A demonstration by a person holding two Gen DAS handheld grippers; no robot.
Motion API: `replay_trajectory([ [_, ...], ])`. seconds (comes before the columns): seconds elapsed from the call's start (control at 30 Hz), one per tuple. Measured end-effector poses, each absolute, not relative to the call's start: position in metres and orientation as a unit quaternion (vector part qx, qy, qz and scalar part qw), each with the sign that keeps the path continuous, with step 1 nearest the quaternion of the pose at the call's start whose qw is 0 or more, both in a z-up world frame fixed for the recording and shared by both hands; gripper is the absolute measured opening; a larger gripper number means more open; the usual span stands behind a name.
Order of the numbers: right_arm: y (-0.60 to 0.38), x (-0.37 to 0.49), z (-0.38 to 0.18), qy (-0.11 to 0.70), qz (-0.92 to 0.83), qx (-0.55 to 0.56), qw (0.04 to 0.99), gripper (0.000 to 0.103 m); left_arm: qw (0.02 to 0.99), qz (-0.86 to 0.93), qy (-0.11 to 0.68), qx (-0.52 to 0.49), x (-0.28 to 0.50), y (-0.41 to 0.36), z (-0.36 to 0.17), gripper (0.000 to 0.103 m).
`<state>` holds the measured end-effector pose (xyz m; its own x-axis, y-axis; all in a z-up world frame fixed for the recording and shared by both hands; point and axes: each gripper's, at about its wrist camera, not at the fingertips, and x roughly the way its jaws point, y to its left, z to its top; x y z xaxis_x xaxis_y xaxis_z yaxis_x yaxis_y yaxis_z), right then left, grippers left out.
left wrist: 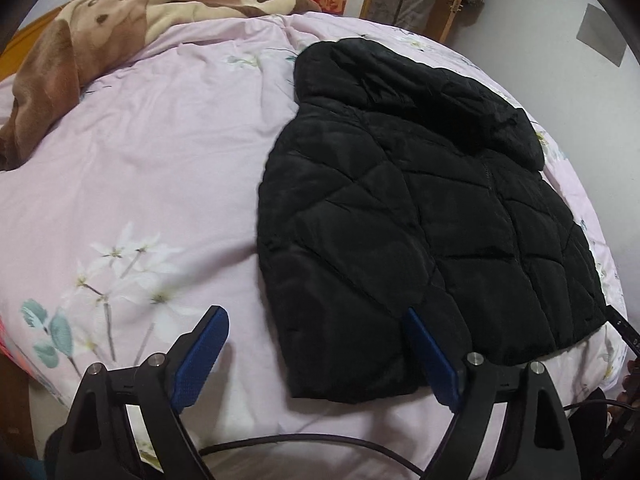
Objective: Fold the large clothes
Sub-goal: 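Open both grippers and withdraw them from the folded black jacket, then grasp the jacket hem with the left gripper while the right gripper grasps the hem beside it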
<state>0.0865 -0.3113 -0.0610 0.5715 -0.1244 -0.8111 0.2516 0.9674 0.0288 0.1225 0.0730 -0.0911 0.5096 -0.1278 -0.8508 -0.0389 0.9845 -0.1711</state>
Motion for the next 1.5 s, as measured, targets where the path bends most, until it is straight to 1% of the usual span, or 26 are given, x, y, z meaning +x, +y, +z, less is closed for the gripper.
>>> replay_trajectory([
  [0.13,-0.323,0.084,-0.067,0.452,-0.12,0.08,0.88,0.075,0.862,-0.03,0.498,-0.093,0.126,0.069,-0.096,0.087],
  [0.2,-0.33,0.087,-0.073,0.46,-0.121,0.092,0.875,0.076,0.859,-0.031,0.502,-0.093,0.129,0.065,-0.099,0.08],
  [0.23,-0.331,0.088,-0.076,0.463,-0.12,0.096,0.873,0.076,0.857,-0.029,0.506,-0.091,0.131,0.063,-0.1,0.078],
  [0.4,-0.331,0.091,-0.083,0.466,-0.11,0.092,0.873,0.076,0.855,-0.024,0.511,-0.087,0.13,0.059,-0.106,0.076],
  [0.47,-0.33,0.092,-0.084,0.466,-0.102,0.089,0.874,0.076,0.852,-0.025,0.515,-0.096,0.129,0.061,-0.108,0.074],
  [0.57,-0.33,0.095,-0.086,0.469,-0.094,0.1,0.873,0.076,0.851,-0.023,0.517,-0.092,0.128,0.06,-0.109,0.063],
  [0.6,-0.33,0.097,-0.086,0.469,-0.093,0.101,0.872,0.073,0.852,-0.02,0.516,-0.089,0.128,0.06,-0.109,0.055],
  [0.63,-0.329,0.098,-0.086,0.471,-0.089,0.102,0.872,0.061,0.853,-0.019,0.513,-0.089,0.127,0.06,-0.108,0.053],
  [0.67,-0.327,0.098,-0.085,0.471,-0.085,0.102,0.872,0.053,0.855,-0.021,0.51,-0.091,0.126,0.062,-0.107,0.051],
  [0.7,-0.325,0.099,-0.085,0.473,-0.088,0.097,0.871,0.051,0.856,-0.021,0.508,-0.095,0.125,0.063,-0.106,0.049],
  [0.73,-0.324,0.1,-0.085,0.474,-0.092,0.092,0.871,0.044,0.856,-0.022,0.507,-0.1,0.124,0.065,-0.106,0.049],
  [0.8,-0.323,0.099,-0.085,0.472,-0.087,0.09,0.873,0.042,0.854,-0.019,0.509,-0.107,0.125,0.067,-0.108,0.049],
  [0.9,-0.325,0.099,-0.085,0.472,-0.086,0.094,0.872,0.041,0.85,-0.016,0.516,-0.108,0.128,0.067,-0.113,0.052],
  [1.03,-0.326,0.1,-0.088,0.473,-0.087,0.093,0.872,0.041,0.843,-0.012,0.522,-0.125,0.13,0.071,-0.116,0.051],
  [1.07,-0.326,0.1,-0.088,0.473,-0.087,0.094,0.872,0.041,0.845,-0.011,0.521,-0.124,0.129,0.071,-0.116,0.047],
  [1.1,-0.326,0.099,-0.088,0.472,-0.085,0.097,0.872,0.035,0.846,-0.012,0.519,-0.119,0.128,0.069,-0.113,0.045],
  [1.13,-0.326,0.099,-0.087,0.471,-0.081,0.1,0.873,0.03,0.848,-0.012,0.517,-0.112,0.128,0.067,-0.11,0.04],
  [1.2,-0.324,0.099,-0.084,0.468,-0.077,0.097,0.875,0.024,0.852,-0.012,0.513,-0.107,0.126,0.065,-0.104,0.033],
  [1.27,-0.321,0.098,-0.08,0.463,-0.073,0.094,0.879,0.018,0.856,-0.013,0.506,-0.103,0.125,0.063,-0.098,0.03],
  [1.4,-0.32,0.091,-0.068,0.44,-0.067,0.103,0.89,0.015,0.868,-0.016,0.492,-0.058,0.117,0.05,-0.08,0.026],
  [1.5,-0.316,0.086,-0.056,0.427,-0.063,0.099,0.897,0.014,0.874,-0.019,0.482,-0.062,0.113,0.049,-0.065,0.025],
])
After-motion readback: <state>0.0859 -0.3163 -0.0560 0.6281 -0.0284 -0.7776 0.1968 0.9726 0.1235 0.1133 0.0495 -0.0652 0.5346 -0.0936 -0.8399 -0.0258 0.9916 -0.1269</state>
